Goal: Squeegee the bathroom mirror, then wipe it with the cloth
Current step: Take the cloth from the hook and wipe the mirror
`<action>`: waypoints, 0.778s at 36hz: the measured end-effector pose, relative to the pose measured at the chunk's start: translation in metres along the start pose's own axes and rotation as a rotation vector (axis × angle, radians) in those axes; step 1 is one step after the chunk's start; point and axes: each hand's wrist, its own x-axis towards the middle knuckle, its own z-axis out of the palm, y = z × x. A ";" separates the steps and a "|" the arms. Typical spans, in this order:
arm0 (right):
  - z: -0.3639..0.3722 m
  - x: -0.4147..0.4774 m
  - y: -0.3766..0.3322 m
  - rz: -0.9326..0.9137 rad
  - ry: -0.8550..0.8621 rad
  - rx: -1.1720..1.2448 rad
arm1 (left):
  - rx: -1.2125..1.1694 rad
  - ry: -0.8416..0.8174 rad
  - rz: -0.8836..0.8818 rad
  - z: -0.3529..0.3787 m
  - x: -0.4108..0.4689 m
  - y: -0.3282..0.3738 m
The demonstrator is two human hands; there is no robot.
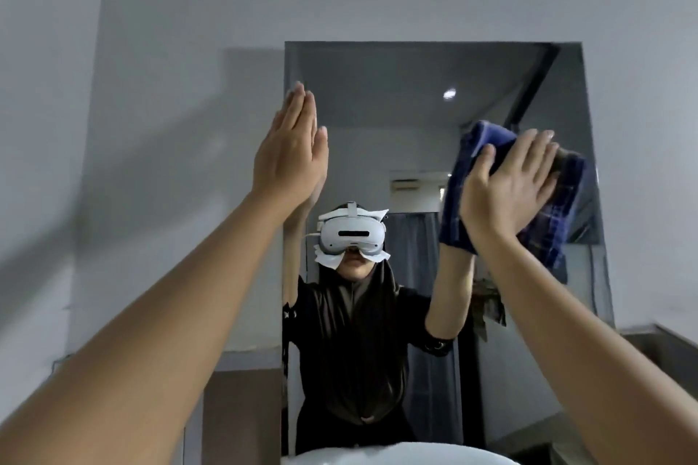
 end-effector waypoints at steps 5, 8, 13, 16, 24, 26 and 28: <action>0.026 -0.050 -0.052 -0.211 -0.046 0.057 | 0.003 -0.078 0.044 -0.012 0.011 -0.008; 0.039 -0.077 -0.075 -0.367 -0.075 0.076 | -0.008 -0.098 0.064 -0.021 0.013 -0.011; 0.047 -0.118 -0.088 -0.550 -0.164 0.078 | -0.039 -0.100 0.082 -0.026 0.020 -0.014; 0.043 -0.143 -0.075 -0.746 -0.265 0.069 | -0.067 -0.081 0.039 -0.022 0.015 -0.009; -0.001 -0.103 0.029 -1.178 -0.360 0.045 | -0.134 -0.122 0.061 0.004 -0.031 0.029; -0.014 -0.075 0.062 -1.023 -0.313 0.036 | -0.128 -0.137 0.092 0.010 -0.041 0.032; -0.028 -0.056 0.092 -0.738 -0.245 0.023 | -0.106 -0.141 0.102 0.013 -0.050 0.032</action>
